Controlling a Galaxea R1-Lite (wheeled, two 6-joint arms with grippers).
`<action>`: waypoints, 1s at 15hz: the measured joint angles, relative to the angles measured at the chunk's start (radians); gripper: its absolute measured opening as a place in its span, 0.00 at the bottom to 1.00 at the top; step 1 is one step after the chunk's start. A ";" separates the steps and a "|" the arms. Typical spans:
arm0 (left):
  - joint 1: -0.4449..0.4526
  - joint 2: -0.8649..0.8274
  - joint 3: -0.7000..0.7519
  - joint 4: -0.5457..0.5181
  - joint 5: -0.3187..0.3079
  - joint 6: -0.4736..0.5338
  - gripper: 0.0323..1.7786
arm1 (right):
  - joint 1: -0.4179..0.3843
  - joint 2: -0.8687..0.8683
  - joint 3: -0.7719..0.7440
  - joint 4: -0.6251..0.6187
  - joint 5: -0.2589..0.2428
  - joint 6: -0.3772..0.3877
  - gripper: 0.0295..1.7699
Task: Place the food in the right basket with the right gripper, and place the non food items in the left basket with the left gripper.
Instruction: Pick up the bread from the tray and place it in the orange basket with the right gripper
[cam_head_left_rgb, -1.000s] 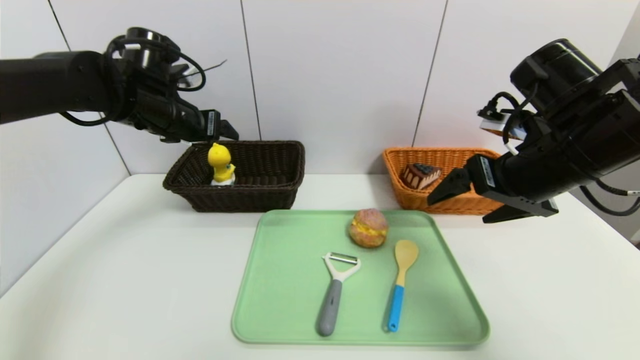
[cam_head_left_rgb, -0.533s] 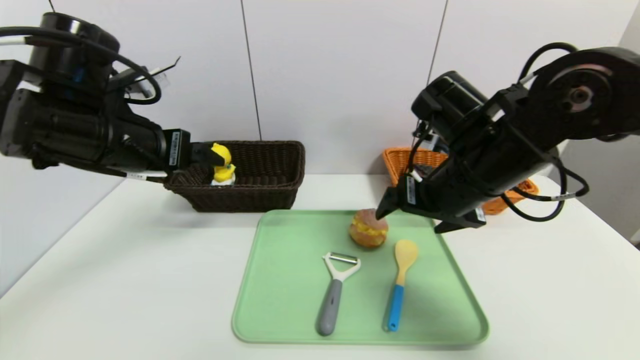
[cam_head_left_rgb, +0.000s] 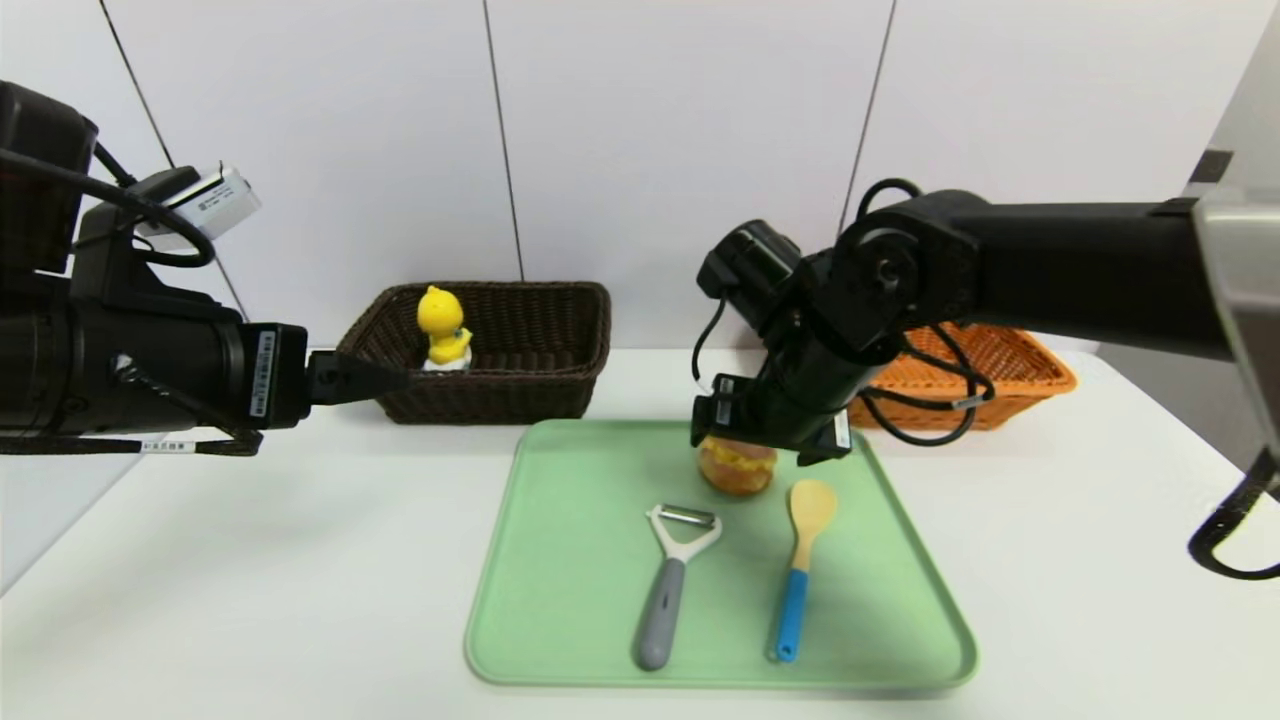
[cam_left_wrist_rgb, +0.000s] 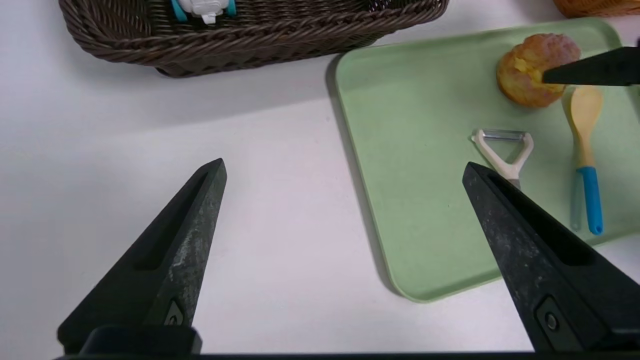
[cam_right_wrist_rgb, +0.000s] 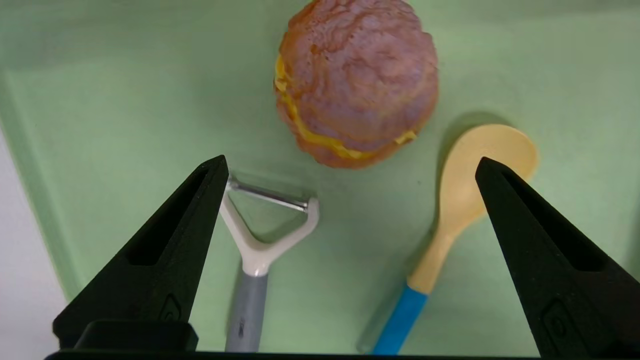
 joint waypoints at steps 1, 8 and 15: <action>-0.004 -0.008 0.009 0.000 0.000 -0.001 0.94 | 0.000 0.029 -0.006 -0.022 -0.022 -0.001 0.97; -0.010 -0.035 0.050 -0.005 0.000 -0.002 0.95 | -0.001 0.134 -0.013 -0.126 -0.039 -0.012 0.97; -0.013 -0.039 0.061 -0.006 0.000 -0.001 0.95 | -0.003 0.150 -0.011 -0.123 -0.064 -0.035 0.67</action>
